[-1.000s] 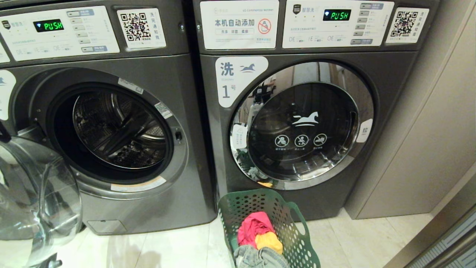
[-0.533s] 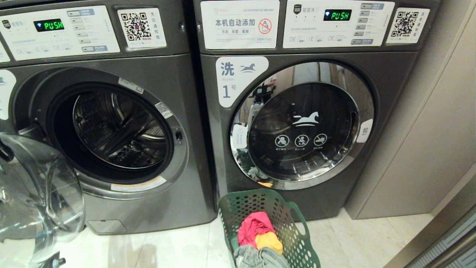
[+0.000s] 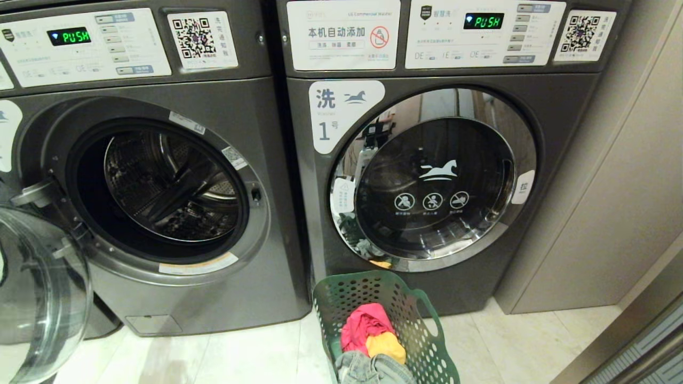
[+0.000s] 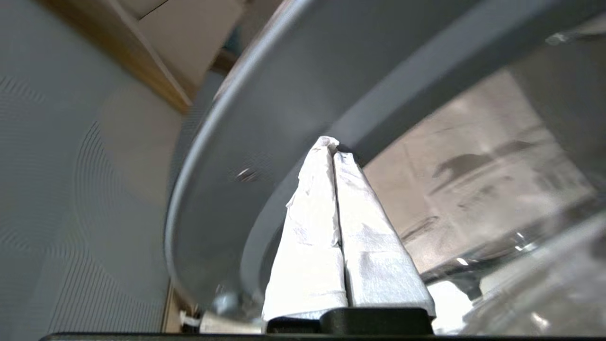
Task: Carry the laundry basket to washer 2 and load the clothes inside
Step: Open the lid of the washing machine
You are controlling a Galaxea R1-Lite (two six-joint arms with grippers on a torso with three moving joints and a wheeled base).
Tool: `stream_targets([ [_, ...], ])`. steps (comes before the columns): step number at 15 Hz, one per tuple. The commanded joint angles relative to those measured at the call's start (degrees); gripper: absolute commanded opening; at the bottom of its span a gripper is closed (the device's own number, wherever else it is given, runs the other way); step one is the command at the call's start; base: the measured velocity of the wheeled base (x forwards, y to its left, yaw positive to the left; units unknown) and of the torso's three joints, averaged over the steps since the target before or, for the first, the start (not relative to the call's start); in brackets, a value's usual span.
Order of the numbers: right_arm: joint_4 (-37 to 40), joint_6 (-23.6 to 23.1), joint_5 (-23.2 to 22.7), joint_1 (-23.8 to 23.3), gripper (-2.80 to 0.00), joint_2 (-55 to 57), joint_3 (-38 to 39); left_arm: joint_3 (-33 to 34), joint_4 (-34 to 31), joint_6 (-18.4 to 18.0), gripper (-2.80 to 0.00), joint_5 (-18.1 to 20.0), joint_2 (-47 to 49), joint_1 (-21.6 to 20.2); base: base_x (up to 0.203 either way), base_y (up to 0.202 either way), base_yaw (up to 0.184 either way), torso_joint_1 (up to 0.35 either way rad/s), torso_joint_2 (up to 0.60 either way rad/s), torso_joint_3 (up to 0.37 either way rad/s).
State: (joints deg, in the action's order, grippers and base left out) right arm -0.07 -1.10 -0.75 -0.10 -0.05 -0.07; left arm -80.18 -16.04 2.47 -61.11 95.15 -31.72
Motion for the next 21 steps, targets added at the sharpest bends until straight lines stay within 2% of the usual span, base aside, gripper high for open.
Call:
stream_targets([
  [1,0.0,0.0,0.0,0.0,-2.80,0.0,0.1,-0.3,1.8,-0.1,-2.80,2.1,2.3,-8.8,0.000,0.000,0.000,0.000,0.00,0.000],
  [2,0.0,0.0,0.0,0.0,-2.80,0.0,0.0,-0.2,2.8,-0.2,-2.80,4.8,2.7,-11.5,0.000,0.000,0.000,0.000,0.00,0.000],
  [3,0.0,0.0,0.0,0.0,-2.80,0.0,0.0,0.0,3.3,-0.3,-2.80,7.4,2.2,-12.5,0.000,0.000,0.000,0.000,0.00,0.000],
  [5,0.0,0.0,0.0,0.0,-2.80,0.0,0.0,0.8,3.5,-0.3,-2.80,8.4,-1.0,-11.0,0.000,0.000,0.000,0.000,0.00,0.000],
  [6,0.0,0.0,0.0,0.0,-2.80,0.0,0.0,1.3,3.6,-0.2,-2.80,9.3,-2.5,-8.5,0.000,0.000,0.000,0.000,0.00,0.000],
  [7,0.0,0.0,0.0,0.0,-2.80,0.0,0.0,1.9,3.5,-0.1,-2.80,12.2,-5.0,-5.3,0.000,0.000,0.000,0.000,0.00,0.000],
  [9,0.0,0.0,0.0,0.0,-2.80,0.0,0.0,4.7,3.2,-0.3,-2.80,24.2,-11.3,3.0,0.000,0.000,0.000,0.000,0.00,0.000],
  [10,0.0,0.0,0.0,0.0,-2.80,0.0,0.0,8.2,3.3,-0.6,-2.80,29.7,-14.7,7.5,0.000,0.000,0.000,0.000,0.00,0.000],
  [12,0.0,0.0,0.0,0.0,-2.80,0.0,0.0,20.2,3.8,-2.1,-2.80,36.4,-23.4,14.9,0.000,0.000,0.000,0.000,0.00,0.000],
  [15,0.0,0.0,0.0,0.0,-2.80,0.0,0.0,41.6,9.8,-4.4,-2.80,41.8,-34.8,25.1,0.000,0.000,0.000,0.000,0.00,0.000],
  [17,0.0,0.0,0.0,0.0,-2.80,0.0,0.0,58.5,19.1,-5.3,-2.80,45.3,-41.4,28.8,0.000,0.000,0.000,0.000,0.00,0.000],
  [19,0.0,0.0,0.0,0.0,-2.80,0.0,0.0,73.4,27.4,-6.0,-2.80,48.5,-49.7,30.7,0.000,0.000,0.000,0.000,0.00,0.000],
  [21,0.0,0.0,0.0,0.0,-2.80,0.0,0.0,80.0,24.9,-6.2,-2.80,50.9,-63.7,31.6,0.000,0.000,0.000,0.000,0.00,0.000],
])
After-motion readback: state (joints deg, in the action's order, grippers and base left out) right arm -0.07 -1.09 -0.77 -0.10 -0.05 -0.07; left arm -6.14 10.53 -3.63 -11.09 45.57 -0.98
